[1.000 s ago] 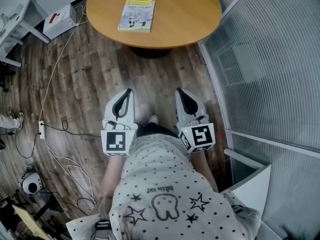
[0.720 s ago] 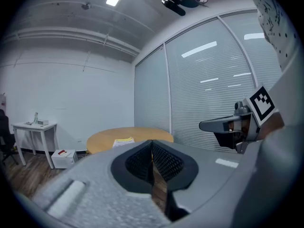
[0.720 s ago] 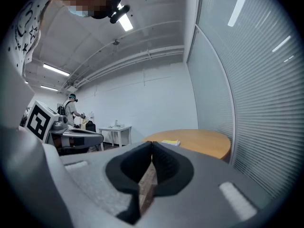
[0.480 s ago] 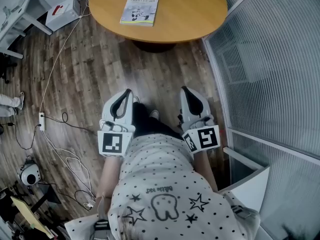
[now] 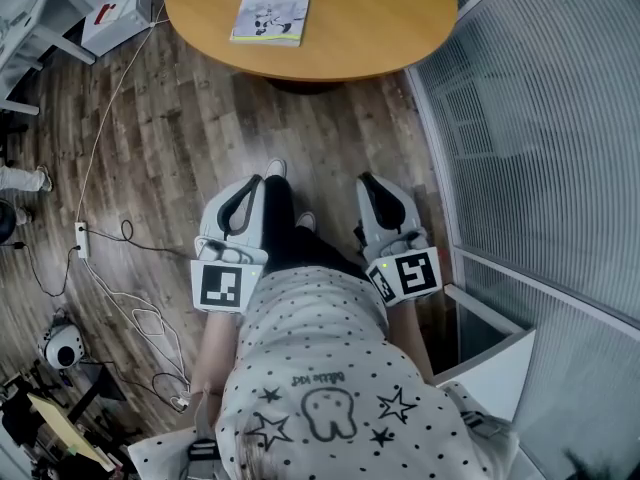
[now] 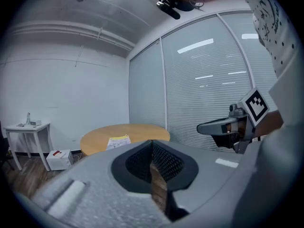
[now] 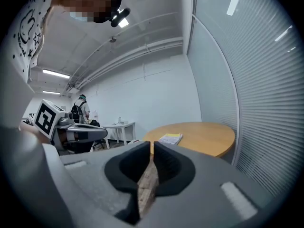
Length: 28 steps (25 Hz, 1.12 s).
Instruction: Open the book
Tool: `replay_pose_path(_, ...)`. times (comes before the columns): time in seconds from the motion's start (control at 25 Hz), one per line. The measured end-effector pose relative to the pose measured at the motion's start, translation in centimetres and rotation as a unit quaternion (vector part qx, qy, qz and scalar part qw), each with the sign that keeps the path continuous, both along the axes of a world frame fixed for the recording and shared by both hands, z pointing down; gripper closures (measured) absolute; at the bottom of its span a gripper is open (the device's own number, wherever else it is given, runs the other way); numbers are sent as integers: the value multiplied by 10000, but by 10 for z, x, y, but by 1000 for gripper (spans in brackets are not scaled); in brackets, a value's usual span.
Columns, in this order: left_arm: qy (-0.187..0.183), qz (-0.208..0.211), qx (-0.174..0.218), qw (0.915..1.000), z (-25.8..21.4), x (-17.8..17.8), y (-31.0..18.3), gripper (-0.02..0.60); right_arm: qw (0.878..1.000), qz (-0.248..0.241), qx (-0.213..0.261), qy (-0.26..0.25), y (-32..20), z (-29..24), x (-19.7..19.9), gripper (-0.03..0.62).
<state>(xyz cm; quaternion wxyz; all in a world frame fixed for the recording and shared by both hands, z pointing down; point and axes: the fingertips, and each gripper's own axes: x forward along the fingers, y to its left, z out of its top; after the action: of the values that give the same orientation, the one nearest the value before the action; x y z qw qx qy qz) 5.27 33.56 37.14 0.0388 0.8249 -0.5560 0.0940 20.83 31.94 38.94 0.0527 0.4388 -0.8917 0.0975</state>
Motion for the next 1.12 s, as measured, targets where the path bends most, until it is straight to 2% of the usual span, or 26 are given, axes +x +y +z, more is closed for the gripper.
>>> replay_pose_path(0.08, 4, -24, -4, 10000, -1, -2, -11, 571, 10000, 43, -70, -14, -8, 1, 1, 589)
replay_pose_path(0.52, 81, 211, 14, 9997, 0, -26, -92, 571, 9993, 225, -200, 243, -82, 1, -19, 590)
replay_pose_path(0.84, 17, 334, 69, 9994, -8, -80, -167, 571, 9979, 547, -213, 259, -155, -8, -58, 590)
replay_pose_path(1.12, 73, 385, 147, 9991, -11, -128, -214, 571, 9954, 773, -378, 427, -196, 0, -92, 590)
